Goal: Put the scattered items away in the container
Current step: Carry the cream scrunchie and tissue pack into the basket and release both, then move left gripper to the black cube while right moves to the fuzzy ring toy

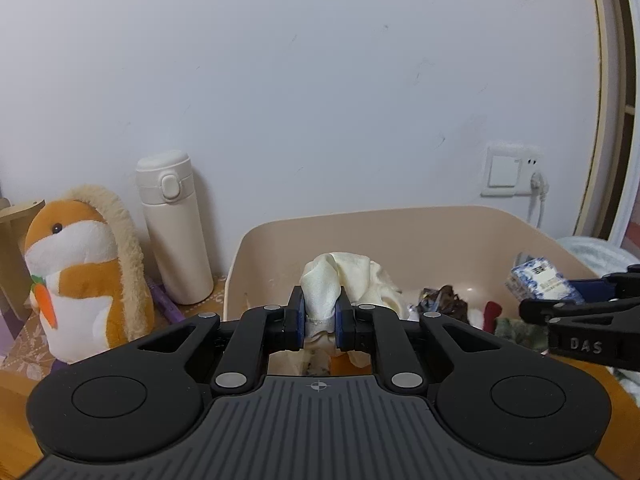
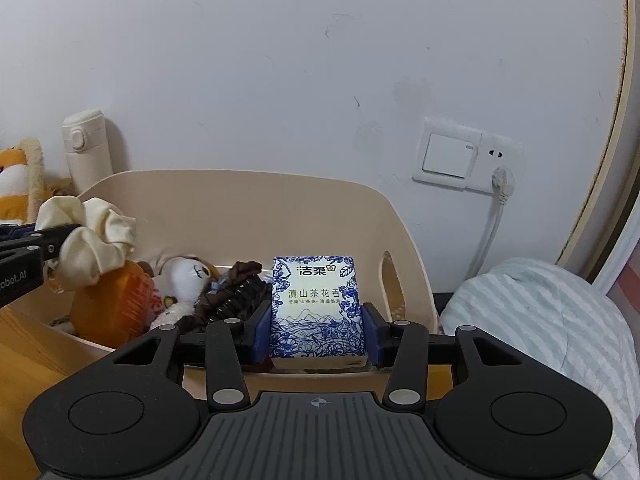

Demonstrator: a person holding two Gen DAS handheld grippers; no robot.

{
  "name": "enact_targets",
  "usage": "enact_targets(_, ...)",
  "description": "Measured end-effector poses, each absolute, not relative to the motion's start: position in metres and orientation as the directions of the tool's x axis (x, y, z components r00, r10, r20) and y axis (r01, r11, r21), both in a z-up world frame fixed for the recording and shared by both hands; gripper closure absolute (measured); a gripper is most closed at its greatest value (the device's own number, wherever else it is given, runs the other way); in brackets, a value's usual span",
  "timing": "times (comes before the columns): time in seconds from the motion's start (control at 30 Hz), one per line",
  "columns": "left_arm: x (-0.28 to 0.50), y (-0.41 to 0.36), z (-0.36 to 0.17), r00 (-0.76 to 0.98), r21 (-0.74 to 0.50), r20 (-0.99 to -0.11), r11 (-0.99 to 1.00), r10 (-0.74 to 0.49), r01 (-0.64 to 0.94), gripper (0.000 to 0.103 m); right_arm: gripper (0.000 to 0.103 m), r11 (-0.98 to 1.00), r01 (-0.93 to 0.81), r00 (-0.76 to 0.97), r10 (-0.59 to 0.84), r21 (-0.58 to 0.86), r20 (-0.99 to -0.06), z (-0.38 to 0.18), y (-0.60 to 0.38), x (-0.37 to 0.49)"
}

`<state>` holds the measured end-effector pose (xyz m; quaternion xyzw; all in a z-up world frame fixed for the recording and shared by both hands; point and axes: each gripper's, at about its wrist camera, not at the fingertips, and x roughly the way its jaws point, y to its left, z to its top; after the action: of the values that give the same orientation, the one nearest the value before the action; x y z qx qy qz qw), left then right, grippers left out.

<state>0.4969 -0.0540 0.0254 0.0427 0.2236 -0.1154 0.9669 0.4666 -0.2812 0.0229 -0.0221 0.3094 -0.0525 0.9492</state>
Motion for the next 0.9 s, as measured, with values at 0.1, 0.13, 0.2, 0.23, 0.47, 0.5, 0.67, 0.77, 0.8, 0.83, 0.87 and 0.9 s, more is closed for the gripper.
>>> enact_targets(0.1,0.500,-0.053,0.022,0.873,0.034,-0.450,0.973,-0.189,0.228,0.090,0.060,0.994,0.087,0.802,-0.113,-0.073,-0.587,0.023,-0.281,0.466)
enact_targets(0.13,0.500,-0.052,0.021,0.872,0.029,-0.451,0.974,-0.189,0.226,0.090,0.060,0.993,0.087,0.802,-0.114,-0.075,-0.586,0.023,-0.281,0.466)
enact_targets(0.2,0.499,-0.050,0.020,0.872,0.030,-0.452,0.974,-0.188,0.226,0.089,0.060,0.994,0.085,0.802,-0.112,-0.073,-0.587,0.024,-0.282,0.466)
enact_targets(0.23,0.498,-0.050,0.020,0.873,0.037,-0.452,0.973,-0.185,0.226,0.089,0.060,0.994,0.084,0.801,-0.109,-0.070,-0.588,0.024,-0.282,0.466)
enact_targets(0.47,0.495,-0.046,0.018,0.871,0.050,-0.462,0.976,-0.167,0.214,0.060,0.051,0.994,0.087,0.803,-0.109,-0.066,-0.585,0.024,-0.285,0.465)
enact_targets(0.5,0.494,-0.045,0.018,0.872,0.046,-0.460,0.976,-0.169,0.214,0.054,0.048,0.994,0.084,0.803,-0.107,-0.067,-0.586,0.024,-0.285,0.465)
enact_targets(0.67,0.485,-0.047,0.021,0.873,0.048,-0.444,0.967,-0.204,0.251,0.033,0.037,0.995,0.088,0.810,-0.102,-0.052,-0.577,0.029,-0.288,0.457)
enact_targets(0.77,0.473,-0.050,0.024,0.887,0.074,-0.412,0.963,-0.207,0.259,0.024,0.031,0.995,0.085,0.828,-0.103,-0.058,-0.551,0.034,-0.287,0.444)
enact_targets(0.8,0.469,-0.050,0.024,0.891,0.083,-0.402,0.961,-0.209,0.263,0.023,0.028,0.994,0.084,0.836,-0.105,-0.063,-0.539,0.035,-0.287,0.438)
enact_targets(0.83,0.466,-0.050,0.025,0.894,0.091,-0.394,0.960,-0.211,0.266,0.023,0.027,0.994,0.083,0.844,-0.106,-0.068,-0.526,0.037,-0.286,0.433)
enact_targets(0.87,0.462,-0.050,0.026,0.897,0.099,-0.387,0.958,-0.213,0.269,0.023,0.026,0.994,0.085,0.852,-0.110,-0.072,-0.512,0.038,-0.286,0.426)
enact_targets(0.9,0.459,-0.049,0.027,0.901,0.103,-0.379,0.957,-0.213,0.270,0.022,0.025,0.994,0.086,0.860,-0.111,-0.073,-0.498,0.040,-0.286,0.418)
